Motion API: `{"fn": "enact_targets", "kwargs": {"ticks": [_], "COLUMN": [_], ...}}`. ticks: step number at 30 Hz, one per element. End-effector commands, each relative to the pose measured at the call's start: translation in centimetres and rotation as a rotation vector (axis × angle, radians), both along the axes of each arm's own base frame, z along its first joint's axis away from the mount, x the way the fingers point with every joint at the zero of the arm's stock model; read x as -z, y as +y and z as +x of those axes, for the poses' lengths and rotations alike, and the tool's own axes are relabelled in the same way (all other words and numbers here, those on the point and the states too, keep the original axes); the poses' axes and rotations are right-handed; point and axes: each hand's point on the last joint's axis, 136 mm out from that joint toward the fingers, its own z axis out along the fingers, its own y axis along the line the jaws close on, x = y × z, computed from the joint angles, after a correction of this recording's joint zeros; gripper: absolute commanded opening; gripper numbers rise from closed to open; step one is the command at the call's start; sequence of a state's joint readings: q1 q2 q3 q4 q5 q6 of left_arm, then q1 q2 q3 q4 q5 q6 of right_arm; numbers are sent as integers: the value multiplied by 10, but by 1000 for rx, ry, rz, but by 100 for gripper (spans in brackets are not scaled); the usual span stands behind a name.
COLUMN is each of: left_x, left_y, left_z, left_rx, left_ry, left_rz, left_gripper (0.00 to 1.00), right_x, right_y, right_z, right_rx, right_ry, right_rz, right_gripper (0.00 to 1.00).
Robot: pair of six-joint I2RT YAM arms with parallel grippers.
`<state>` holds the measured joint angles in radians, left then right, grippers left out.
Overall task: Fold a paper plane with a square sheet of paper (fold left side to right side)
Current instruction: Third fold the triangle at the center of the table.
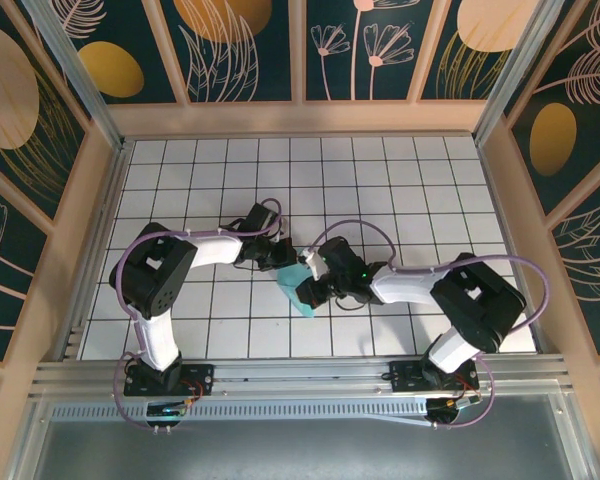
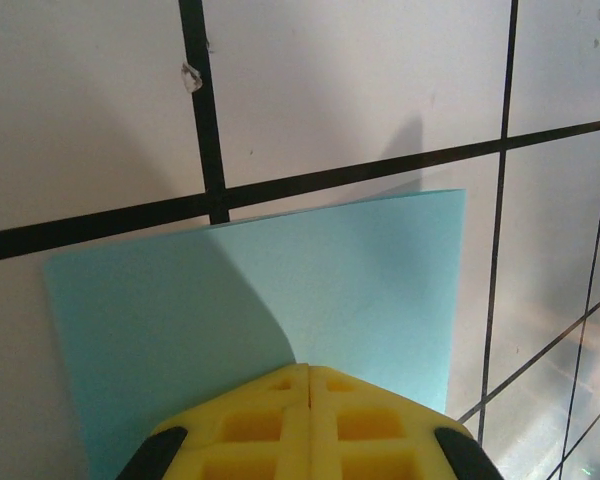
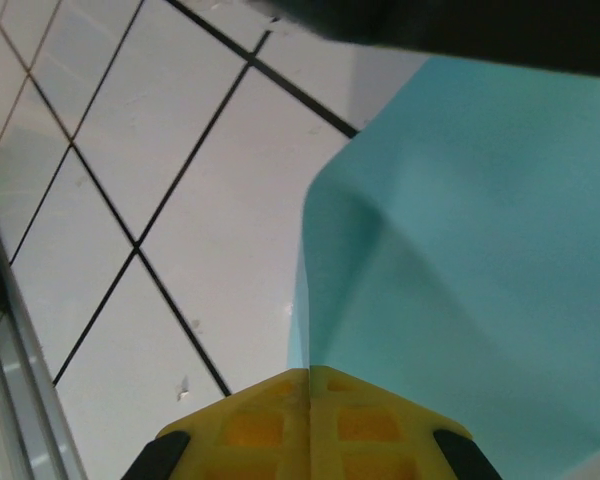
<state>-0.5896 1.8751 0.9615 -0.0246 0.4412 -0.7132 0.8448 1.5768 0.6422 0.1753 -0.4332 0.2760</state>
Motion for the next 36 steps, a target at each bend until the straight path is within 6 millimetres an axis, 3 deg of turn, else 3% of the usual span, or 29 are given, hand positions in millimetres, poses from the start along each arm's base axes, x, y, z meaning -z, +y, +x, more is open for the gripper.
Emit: {"fn": "enact_targets", "kwargs": {"ticks": [1,22,36], "left_x": [30,31,31], "left_y": [12,12,12], "left_z": [-13,-14,-15], "left_rx": [4,5,1], "left_ry": [55,53,52], "left_rz": [93,102,106], "left_gripper": [1,2,2], "right_x": [9,14,24], "right_y": [-9,-23,-26], "right_z": [10,33,27], "right_rx": [40,135,125], "right_ry": [20,2,31], "right_rz": [-63,-106,-124], "right_gripper": [0,0,0]}}
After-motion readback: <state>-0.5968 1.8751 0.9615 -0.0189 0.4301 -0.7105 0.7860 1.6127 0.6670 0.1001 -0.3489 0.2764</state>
